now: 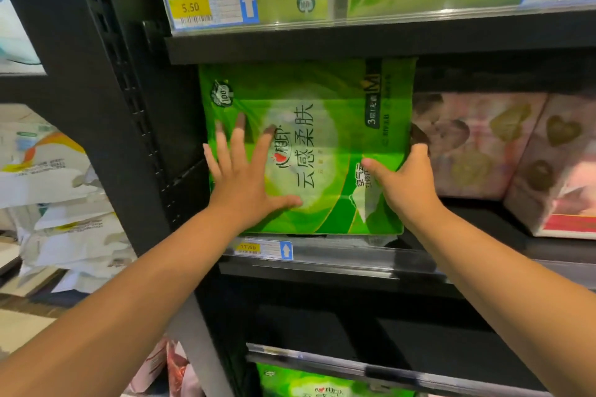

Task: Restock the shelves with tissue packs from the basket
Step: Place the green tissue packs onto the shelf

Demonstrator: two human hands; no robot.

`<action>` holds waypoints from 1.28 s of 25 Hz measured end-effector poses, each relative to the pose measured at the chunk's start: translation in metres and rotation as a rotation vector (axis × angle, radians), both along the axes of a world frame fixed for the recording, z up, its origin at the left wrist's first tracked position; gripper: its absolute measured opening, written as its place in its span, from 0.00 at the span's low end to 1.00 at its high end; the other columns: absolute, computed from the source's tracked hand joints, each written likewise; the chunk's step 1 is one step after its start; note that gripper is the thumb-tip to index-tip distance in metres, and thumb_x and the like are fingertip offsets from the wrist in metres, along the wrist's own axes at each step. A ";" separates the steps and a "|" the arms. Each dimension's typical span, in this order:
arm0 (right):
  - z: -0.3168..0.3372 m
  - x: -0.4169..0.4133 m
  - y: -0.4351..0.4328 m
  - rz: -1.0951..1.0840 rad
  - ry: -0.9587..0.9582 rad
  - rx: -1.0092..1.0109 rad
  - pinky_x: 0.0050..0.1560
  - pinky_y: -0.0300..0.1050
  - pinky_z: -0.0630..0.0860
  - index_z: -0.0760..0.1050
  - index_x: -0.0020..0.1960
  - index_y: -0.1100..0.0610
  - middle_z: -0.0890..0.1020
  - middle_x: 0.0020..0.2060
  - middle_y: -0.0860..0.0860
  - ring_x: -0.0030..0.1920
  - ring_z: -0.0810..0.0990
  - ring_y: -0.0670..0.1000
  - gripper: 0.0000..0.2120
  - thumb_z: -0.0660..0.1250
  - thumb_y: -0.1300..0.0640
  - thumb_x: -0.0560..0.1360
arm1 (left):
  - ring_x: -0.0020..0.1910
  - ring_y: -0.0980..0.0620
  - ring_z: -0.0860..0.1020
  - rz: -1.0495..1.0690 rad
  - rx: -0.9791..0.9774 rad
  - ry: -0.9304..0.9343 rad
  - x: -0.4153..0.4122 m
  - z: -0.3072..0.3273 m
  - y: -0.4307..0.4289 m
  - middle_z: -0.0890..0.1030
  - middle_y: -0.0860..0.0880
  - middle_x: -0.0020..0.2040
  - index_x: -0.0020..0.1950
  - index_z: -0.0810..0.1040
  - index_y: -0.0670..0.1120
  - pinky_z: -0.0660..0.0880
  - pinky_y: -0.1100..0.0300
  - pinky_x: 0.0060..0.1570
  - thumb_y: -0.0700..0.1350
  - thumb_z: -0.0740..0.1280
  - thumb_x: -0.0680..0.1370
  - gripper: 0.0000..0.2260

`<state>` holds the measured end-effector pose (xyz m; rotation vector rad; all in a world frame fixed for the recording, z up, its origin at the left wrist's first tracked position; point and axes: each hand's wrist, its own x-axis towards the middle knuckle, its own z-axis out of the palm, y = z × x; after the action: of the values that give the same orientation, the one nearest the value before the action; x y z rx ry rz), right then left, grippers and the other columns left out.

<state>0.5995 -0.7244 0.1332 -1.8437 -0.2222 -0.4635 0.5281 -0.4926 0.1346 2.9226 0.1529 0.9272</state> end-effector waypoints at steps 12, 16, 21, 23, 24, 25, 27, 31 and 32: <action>0.020 0.032 -0.020 -0.079 -0.002 -0.117 0.58 0.52 0.71 0.72 0.65 0.62 0.76 0.60 0.66 0.58 0.75 0.64 0.28 0.57 0.40 0.79 | 0.75 0.34 0.48 -0.127 0.482 -0.153 0.019 -0.028 -0.008 0.49 0.43 0.78 0.78 0.53 0.57 0.45 0.24 0.62 0.76 0.69 0.55 0.57; 0.020 0.039 -0.013 -0.056 -0.082 0.003 0.59 0.54 0.70 0.70 0.69 0.60 0.76 0.64 0.61 0.63 0.74 0.62 0.34 0.55 0.39 0.72 | 0.75 0.36 0.51 -0.306 0.618 -0.237 0.029 -0.017 -0.057 0.50 0.45 0.78 0.77 0.54 0.57 0.46 0.28 0.66 0.74 0.70 0.57 0.53; 0.024 0.045 -0.021 -0.025 -0.237 -0.083 0.59 0.60 0.73 0.71 0.64 0.62 0.79 0.57 0.63 0.58 0.78 0.63 0.34 0.52 0.35 0.75 | 0.76 0.38 0.49 -0.278 0.690 -0.173 0.050 -0.021 -0.091 0.49 0.46 0.79 0.78 0.51 0.58 0.42 0.27 0.66 0.77 0.64 0.60 0.52; 0.030 0.053 -0.026 -0.058 -0.294 -0.223 0.59 0.59 0.71 0.72 0.60 0.68 0.76 0.56 0.68 0.57 0.75 0.67 0.29 0.53 0.43 0.78 | 0.77 0.39 0.50 -0.277 0.687 -0.188 0.053 -0.023 -0.087 0.49 0.47 0.79 0.78 0.52 0.59 0.43 0.27 0.66 0.78 0.64 0.61 0.51; 0.031 0.060 -0.029 -0.086 -0.328 -0.247 0.59 0.57 0.71 0.73 0.58 0.69 0.76 0.55 0.69 0.58 0.75 0.68 0.28 0.53 0.45 0.78 | 0.77 0.39 0.50 -0.281 0.688 -0.201 0.054 -0.023 -0.087 0.50 0.47 0.79 0.78 0.52 0.59 0.43 0.27 0.66 0.78 0.64 0.61 0.50; 0.032 0.064 -0.033 -0.101 -0.315 -0.258 0.58 0.55 0.69 0.74 0.54 0.69 0.76 0.52 0.68 0.58 0.74 0.67 0.26 0.53 0.46 0.79 | 0.77 0.38 0.50 -0.285 0.691 -0.214 0.055 -0.023 -0.087 0.50 0.47 0.79 0.78 0.52 0.59 0.44 0.26 0.66 0.77 0.64 0.61 0.50; 0.032 0.073 -0.033 -0.160 -0.240 -0.210 0.57 0.48 0.67 0.75 0.47 0.66 0.77 0.45 0.64 0.60 0.75 0.66 0.21 0.53 0.50 0.79 | 0.77 0.38 0.51 -0.284 0.695 -0.231 0.056 -0.026 -0.088 0.50 0.47 0.79 0.77 0.53 0.59 0.45 0.26 0.66 0.77 0.64 0.61 0.50; 0.032 0.095 -0.033 -0.346 -0.452 -0.702 0.71 0.56 0.52 0.68 0.71 0.57 0.68 0.72 0.58 0.74 0.60 0.62 0.26 0.61 0.54 0.74 | 0.77 0.39 0.51 -0.281 0.700 -0.261 0.061 -0.029 -0.087 0.50 0.47 0.79 0.77 0.54 0.59 0.45 0.26 0.66 0.77 0.64 0.60 0.50; 0.031 0.101 -0.035 -0.340 -0.406 -0.836 0.72 0.59 0.48 0.64 0.74 0.54 0.64 0.74 0.57 0.76 0.56 0.60 0.30 0.62 0.54 0.72 | 0.77 0.39 0.51 -0.281 0.700 -0.270 0.062 -0.030 -0.087 0.51 0.47 0.79 0.77 0.54 0.59 0.45 0.26 0.66 0.77 0.64 0.60 0.50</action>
<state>0.7008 -0.7591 0.1642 -2.6029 -0.4240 -1.1081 0.5904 -0.5792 0.1050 3.2041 -0.7185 1.5552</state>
